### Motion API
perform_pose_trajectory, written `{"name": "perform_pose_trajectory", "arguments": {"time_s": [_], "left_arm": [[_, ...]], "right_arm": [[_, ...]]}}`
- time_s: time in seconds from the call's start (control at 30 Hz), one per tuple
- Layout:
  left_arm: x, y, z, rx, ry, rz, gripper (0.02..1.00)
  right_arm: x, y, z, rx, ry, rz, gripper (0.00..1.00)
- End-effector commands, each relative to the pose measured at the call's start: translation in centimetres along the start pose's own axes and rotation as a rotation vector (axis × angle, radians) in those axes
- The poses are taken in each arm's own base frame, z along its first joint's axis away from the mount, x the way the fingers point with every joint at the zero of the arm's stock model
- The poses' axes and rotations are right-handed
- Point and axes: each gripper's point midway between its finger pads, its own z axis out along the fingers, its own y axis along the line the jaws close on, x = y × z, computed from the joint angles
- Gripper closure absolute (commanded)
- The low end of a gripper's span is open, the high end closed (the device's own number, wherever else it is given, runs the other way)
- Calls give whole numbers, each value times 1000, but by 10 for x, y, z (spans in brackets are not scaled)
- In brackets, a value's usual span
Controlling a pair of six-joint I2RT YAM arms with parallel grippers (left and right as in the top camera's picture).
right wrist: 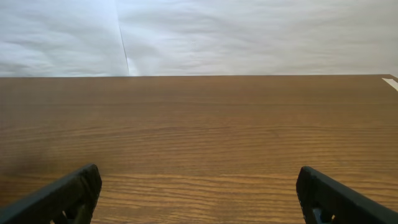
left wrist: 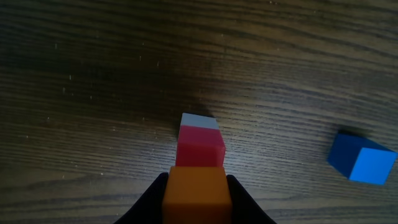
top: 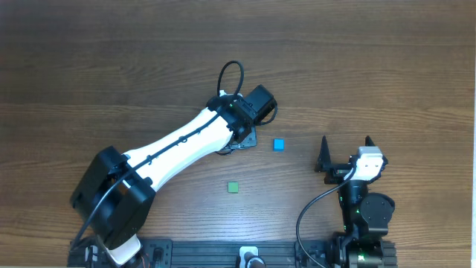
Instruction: Stack Cubes
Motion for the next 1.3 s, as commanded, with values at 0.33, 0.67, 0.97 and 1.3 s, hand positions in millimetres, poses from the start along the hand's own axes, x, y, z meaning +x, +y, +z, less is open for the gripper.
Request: {"name": "perform_pose_trajectory", "arguments": {"time_s": [0.33,0.67,0.97,1.3], "left_arm": [[-1,-2,4,8,-1,-19,866],[-1,0,9,-9,0,-17,866],[-2,-1,13,-15,-6,-17,860],[-3,2,14,-29,-14,-17,853]], "right_arm": [[2,0,0,-5,-3,-7,7],[2,0,0,-5,-3,-7,9],[2,0,0,-5,-3,-7,9],[2,0,0,-5,-3,-7,9]]}}
